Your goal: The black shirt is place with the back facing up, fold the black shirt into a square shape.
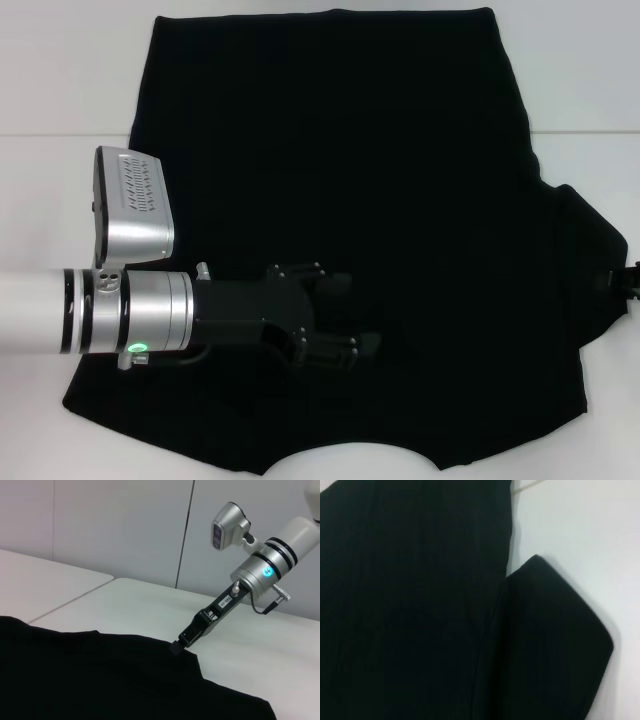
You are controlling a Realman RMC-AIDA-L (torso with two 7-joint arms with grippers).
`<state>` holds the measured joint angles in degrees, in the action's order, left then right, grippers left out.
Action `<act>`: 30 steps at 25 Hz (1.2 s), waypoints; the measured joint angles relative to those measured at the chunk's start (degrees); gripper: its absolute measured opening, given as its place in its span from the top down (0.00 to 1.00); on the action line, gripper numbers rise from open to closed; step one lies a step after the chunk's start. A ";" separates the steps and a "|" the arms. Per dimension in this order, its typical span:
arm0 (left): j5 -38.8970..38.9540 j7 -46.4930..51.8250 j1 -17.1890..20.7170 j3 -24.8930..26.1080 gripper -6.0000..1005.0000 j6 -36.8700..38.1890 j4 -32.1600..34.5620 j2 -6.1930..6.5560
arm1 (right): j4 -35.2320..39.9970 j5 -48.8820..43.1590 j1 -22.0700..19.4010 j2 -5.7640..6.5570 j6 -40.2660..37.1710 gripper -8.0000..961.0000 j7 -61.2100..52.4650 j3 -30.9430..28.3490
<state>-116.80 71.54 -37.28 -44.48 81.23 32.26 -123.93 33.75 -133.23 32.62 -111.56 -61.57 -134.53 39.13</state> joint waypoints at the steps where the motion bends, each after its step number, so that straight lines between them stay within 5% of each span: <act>1: 0.01 0.00 0.02 0.00 0.13 -0.01 0.00 0.00 | 0.44 0.05 -0.21 -0.20 0.04 0.43 0.00 -0.26; 6: 0.24 0.00 0.15 0.06 0.13 0.00 0.00 0.00 | 1.15 0.30 -0.62 -0.46 0.12 0.67 -0.01 -0.63; 14: 0.44 0.00 0.19 0.04 0.13 0.10 -0.18 0.00 | 1.20 0.37 -0.93 -0.31 0.17 0.90 0.14 -1.04; 23: 0.69 0.16 0.38 0.49 0.13 0.58 -0.23 0.00 | 0.73 0.50 -2.05 -0.36 0.10 0.98 7.27 -12.69; 30: 0.68 0.18 0.45 0.46 0.13 0.60 -0.45 0.00 | 0.61 0.61 -1.94 -0.65 1.16 0.97 8.34 -13.81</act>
<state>-116.12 71.72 -36.83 -44.02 81.83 31.82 -123.93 34.36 -132.62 30.67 -112.21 -60.42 -126.19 25.32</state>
